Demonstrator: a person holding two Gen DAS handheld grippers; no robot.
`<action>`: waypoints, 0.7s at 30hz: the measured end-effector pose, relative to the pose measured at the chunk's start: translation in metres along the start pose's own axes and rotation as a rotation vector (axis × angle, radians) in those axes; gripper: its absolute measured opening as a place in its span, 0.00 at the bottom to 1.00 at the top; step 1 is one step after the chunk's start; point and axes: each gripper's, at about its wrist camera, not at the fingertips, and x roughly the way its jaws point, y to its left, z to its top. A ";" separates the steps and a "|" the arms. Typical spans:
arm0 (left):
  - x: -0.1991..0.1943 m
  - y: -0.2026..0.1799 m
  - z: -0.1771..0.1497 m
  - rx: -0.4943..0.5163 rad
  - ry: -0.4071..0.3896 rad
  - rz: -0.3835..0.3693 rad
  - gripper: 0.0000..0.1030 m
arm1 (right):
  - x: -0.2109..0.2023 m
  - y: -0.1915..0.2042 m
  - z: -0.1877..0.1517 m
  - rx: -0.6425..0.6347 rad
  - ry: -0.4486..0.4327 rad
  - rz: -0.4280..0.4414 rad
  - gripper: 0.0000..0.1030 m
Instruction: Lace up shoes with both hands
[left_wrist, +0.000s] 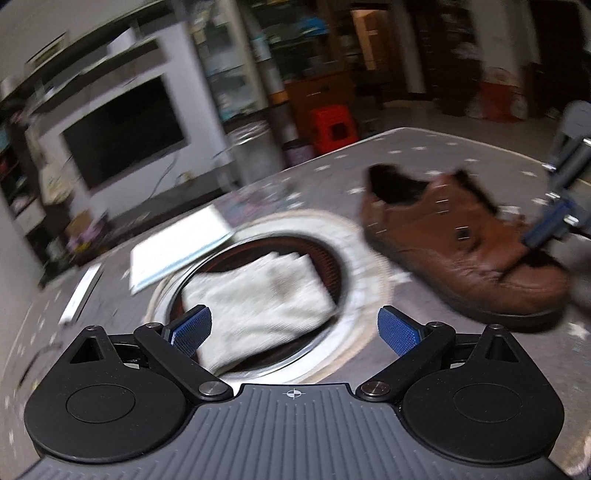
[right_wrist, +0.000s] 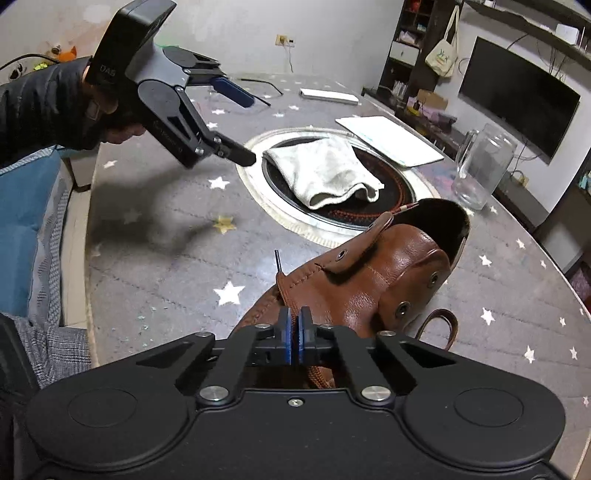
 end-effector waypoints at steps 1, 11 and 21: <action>-0.002 -0.006 0.003 0.022 -0.011 -0.021 0.88 | -0.002 0.000 -0.001 0.000 -0.001 -0.011 0.03; 0.000 -0.084 0.050 0.271 -0.141 -0.263 0.76 | -0.038 -0.019 -0.016 0.026 -0.018 -0.134 0.03; 0.036 -0.133 0.075 0.395 -0.078 -0.384 0.60 | -0.044 -0.038 -0.022 0.030 -0.009 -0.189 0.03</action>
